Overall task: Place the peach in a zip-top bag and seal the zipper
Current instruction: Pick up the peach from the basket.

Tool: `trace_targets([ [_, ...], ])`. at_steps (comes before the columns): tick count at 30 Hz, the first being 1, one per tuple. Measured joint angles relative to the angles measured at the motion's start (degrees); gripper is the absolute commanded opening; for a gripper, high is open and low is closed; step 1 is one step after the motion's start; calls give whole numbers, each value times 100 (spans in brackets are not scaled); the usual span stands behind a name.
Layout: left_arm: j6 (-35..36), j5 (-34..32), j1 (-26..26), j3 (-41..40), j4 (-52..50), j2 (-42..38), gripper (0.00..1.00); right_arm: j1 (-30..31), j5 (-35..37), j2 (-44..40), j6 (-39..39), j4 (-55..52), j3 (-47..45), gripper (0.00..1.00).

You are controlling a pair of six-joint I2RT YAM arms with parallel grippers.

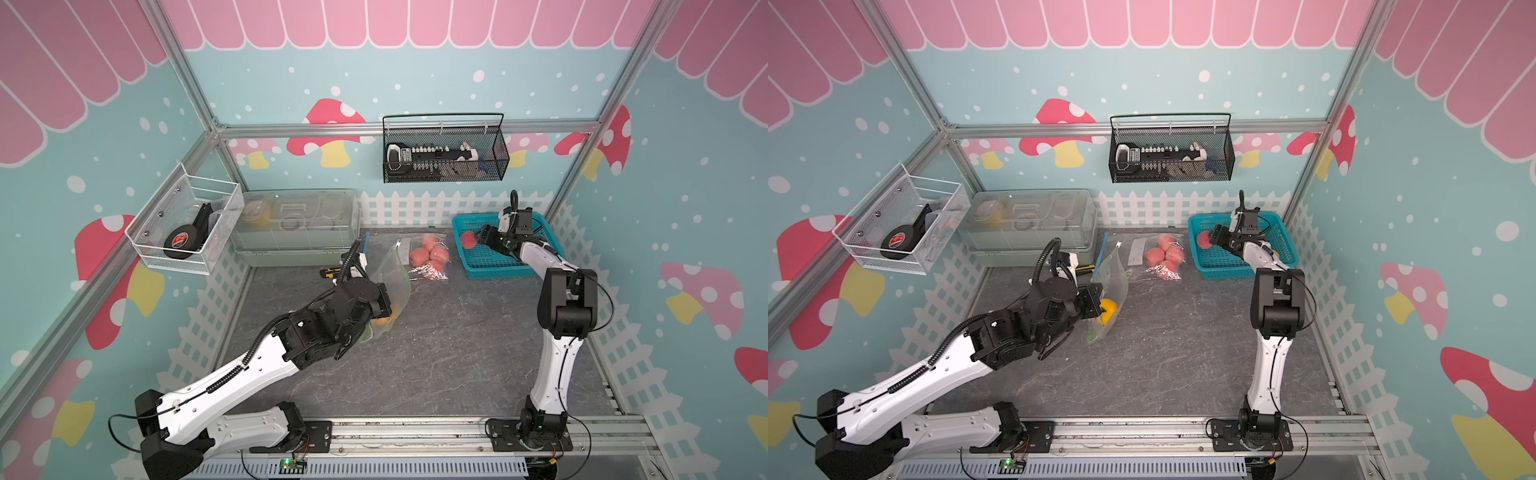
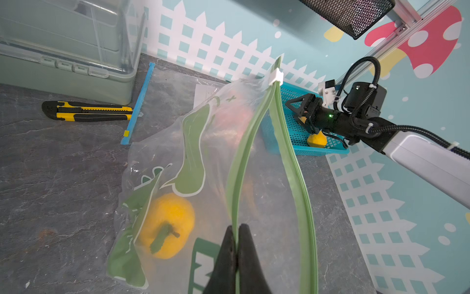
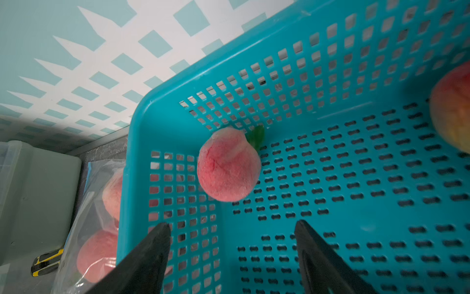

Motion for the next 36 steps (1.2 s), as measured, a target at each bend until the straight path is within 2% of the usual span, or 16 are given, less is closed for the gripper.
trace_targets([
  [7,2,2,0,0,0,9,0,2,-192,892,262,-273,1156,84],
  [21,63,2,13,0,-2,44,0,2,-636,1867,389,-813,2361,85],
  [30,66,13,39,0,-39,55,0,7,-946,2164,507,-977,2682,79],
  [36,66,13,63,0,-39,55,0,7,-1078,2203,573,-981,2804,65],
])
